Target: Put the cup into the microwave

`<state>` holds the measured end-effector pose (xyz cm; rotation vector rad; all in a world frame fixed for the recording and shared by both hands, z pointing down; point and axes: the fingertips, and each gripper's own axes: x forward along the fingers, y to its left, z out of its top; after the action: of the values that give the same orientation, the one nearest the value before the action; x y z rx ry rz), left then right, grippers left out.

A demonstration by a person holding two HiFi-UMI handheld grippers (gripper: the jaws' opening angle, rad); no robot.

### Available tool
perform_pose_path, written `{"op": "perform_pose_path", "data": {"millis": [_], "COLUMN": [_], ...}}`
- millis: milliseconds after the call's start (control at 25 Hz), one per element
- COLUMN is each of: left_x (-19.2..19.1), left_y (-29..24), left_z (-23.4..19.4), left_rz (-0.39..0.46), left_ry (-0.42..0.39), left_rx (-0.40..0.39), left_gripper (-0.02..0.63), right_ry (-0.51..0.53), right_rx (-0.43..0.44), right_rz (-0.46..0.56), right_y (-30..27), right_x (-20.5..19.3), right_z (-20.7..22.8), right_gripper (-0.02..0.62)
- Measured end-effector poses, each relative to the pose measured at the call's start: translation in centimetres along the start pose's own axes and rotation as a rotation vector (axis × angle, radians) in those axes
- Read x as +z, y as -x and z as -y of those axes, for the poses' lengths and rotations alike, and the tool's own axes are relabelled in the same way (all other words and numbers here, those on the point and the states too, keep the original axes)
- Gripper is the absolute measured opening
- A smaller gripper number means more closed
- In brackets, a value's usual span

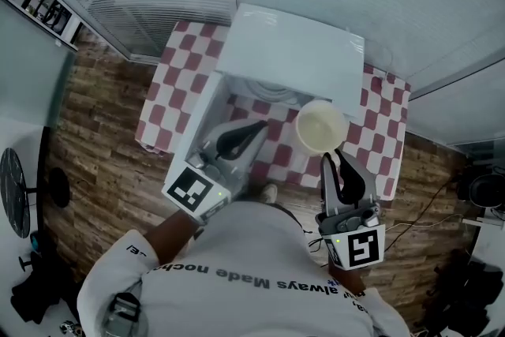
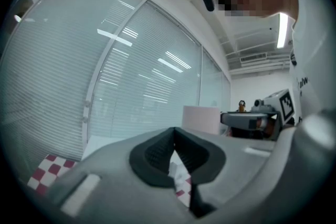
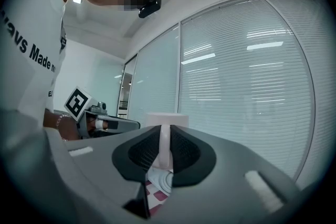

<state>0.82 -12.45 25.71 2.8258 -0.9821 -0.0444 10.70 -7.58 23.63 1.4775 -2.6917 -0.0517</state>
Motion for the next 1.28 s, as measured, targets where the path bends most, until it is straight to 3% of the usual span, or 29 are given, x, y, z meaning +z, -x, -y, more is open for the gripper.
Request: {"op": "perform_pose_path", "data": {"millis": [1280], "left_x": [-9.9], "left_y": [-1.3], "left_z": [-4.2], "left_rz": [-0.115], "left_ry": [0.087], "left_rx": [-0.011], "left_gripper": [0.005], "right_ry": [-0.051], "right_rx": [-0.031], "right_rz": [-0.131], "right_y": [-3.1], "right_x": [-9.8], "right_z": [-0.3], "right_gripper": [0.046]}}
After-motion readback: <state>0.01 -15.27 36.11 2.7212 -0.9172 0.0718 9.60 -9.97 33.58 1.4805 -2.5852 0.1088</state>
